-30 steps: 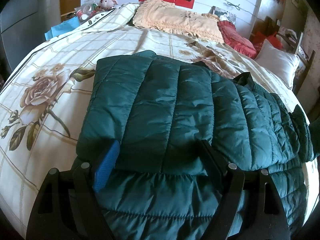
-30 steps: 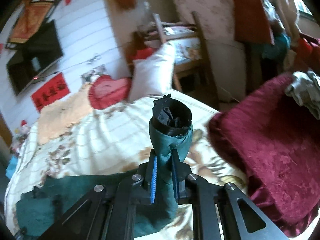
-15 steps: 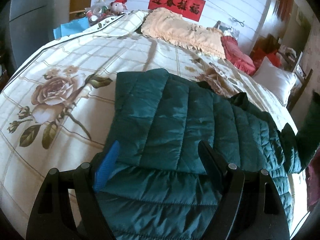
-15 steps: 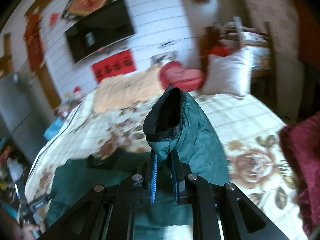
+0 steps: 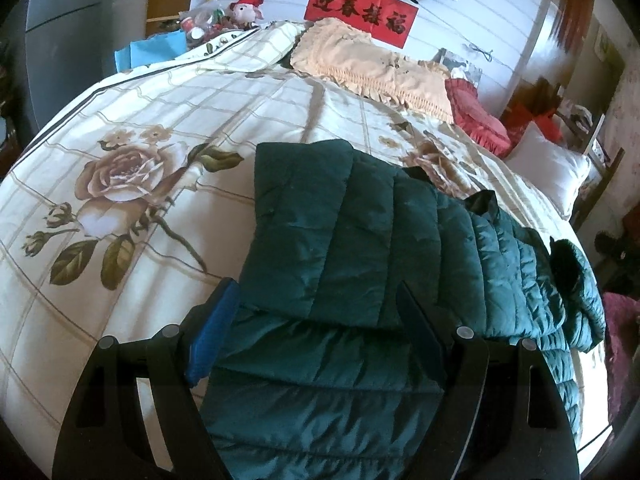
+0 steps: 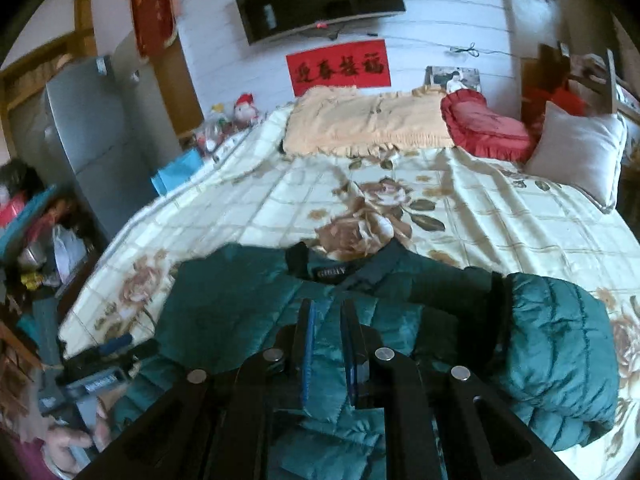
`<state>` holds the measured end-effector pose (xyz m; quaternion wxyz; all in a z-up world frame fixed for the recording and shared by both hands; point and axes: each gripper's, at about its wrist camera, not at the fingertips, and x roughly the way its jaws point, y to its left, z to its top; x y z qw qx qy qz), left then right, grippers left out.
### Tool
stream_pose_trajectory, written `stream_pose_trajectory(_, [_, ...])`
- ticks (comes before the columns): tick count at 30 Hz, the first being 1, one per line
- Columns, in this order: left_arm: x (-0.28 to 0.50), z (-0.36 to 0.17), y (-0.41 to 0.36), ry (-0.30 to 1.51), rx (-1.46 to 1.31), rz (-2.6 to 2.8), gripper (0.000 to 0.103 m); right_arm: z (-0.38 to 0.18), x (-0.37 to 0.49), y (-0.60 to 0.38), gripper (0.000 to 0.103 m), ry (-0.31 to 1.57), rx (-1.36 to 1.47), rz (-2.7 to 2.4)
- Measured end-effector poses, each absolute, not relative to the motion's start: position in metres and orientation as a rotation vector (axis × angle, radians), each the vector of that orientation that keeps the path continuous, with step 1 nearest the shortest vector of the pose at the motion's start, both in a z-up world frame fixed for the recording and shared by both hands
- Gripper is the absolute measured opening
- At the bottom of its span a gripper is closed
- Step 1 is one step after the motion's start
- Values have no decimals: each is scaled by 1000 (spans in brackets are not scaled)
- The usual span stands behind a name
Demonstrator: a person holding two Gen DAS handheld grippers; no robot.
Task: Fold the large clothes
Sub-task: 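Fold the held sleeve side across the jacket body with the right tool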
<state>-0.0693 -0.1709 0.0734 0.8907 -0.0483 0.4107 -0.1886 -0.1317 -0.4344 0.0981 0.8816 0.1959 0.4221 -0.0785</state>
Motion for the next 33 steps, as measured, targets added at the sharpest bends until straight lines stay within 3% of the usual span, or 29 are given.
stream_pose_trajectory(1, [-69, 73, -169, 854, -107, -391, 81, 98, -134, -434, 20, 899, 386, -184])
stream_pose_trajectory(2, [-68, 72, -168, 860, -117, -391, 81, 95, -139, -437, 43, 915, 363, -206])
stream_pose_trajectory(4, [-68, 71, -168, 867, -133, -394, 81, 94, -154, -447, 73, 913, 330, -251])
stream_pose_trajectory(13, [-87, 87, -210, 876, -170, -578, 81, 60, -228, -506, 75, 1003, 466, -380])
stream_pose_trajectory(27, [-107, 91, -442, 1127, -130, -996, 81, 40, -294, -516, 75, 970, 553, -496])
stream_pose_trajectory(33, [-112, 79, -496, 1136, -71, -957, 81, 33, -295, -523, 75, 970, 511, -543])
